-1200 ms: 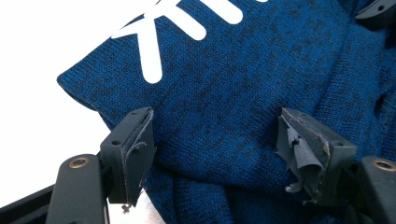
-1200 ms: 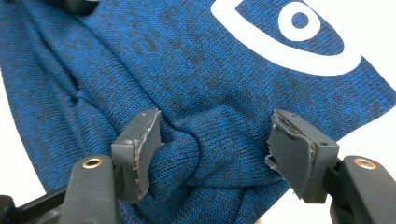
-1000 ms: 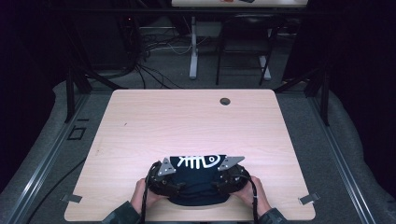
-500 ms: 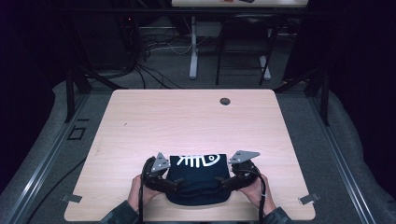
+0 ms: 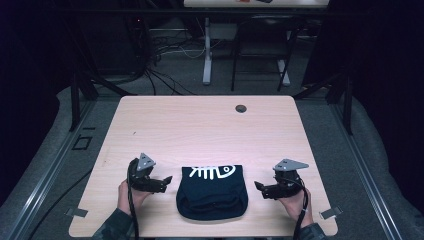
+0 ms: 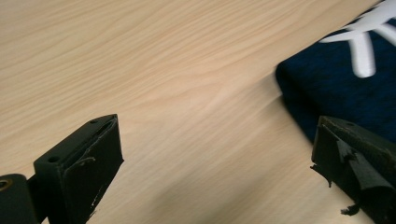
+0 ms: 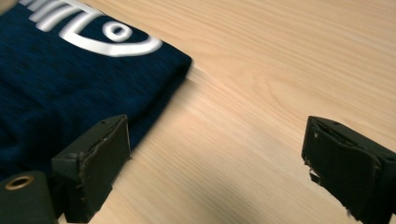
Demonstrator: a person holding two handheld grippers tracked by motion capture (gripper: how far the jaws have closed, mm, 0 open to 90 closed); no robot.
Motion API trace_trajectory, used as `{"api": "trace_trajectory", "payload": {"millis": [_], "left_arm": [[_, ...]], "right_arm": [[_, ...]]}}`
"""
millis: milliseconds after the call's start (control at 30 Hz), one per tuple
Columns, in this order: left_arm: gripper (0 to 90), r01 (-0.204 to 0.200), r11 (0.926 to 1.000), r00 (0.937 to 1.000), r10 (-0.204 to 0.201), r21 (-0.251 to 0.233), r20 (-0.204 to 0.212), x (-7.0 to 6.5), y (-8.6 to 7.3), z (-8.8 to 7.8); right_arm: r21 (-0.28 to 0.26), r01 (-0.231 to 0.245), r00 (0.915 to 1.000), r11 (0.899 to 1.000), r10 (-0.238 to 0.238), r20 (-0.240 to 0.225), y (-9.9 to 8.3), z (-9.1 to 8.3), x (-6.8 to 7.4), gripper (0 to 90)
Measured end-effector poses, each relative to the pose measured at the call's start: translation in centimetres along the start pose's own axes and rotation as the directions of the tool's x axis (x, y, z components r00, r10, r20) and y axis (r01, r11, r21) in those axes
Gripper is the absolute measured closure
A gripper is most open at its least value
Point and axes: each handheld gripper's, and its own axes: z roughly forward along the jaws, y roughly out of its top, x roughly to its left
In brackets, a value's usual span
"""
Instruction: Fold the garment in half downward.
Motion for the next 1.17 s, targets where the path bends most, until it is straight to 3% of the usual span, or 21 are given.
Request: {"api": "trace_trajectory", "payload": {"millis": [167, 400, 667, 900, 1167], "left_arm": [[0.1, 0.019, 0.9989, 0.9998, -0.019, 0.043, -0.002, 0.8, -0.5, 0.9], [0.1, 0.041, 0.9980, 0.9991, -0.041, 0.049, -0.011, 1.5, -0.9, 1.4], [0.1, 0.060, 0.9964, 0.9980, -0.059, 0.060, -0.025, 2.3, -1.3, 2.1], [0.3, 0.075, 0.9968, 0.9963, -0.073, 0.028, -0.046, 3.0, -1.7, 2.5], [0.0, 0.072, 0.9964, 0.9967, -0.070, 0.045, -0.042, 2.9, -1.6, 2.7]], "right_arm": [[0.044, -0.029, 0.9988, 0.999, 0.027, 0.040, -1.3, 0.5, -1.4, 7.8], [0.077, -0.064, 0.9945, 0.995, 0.057, 0.088, -2.6, 0.9, -3.2, 8.0], [0.080, -0.112, 0.9883, 0.990, 0.103, 0.112, -4.0, 1.4, -5.0, 8.0], [0.040, -0.096, 0.9873, 0.995, 0.090, 0.130, -4.4, 1.6, -5.4, 6.2], [0.036, -0.096, 0.9874, 0.995, 0.091, 0.130, -4.4, 1.7, -5.4, 5.3]]}}
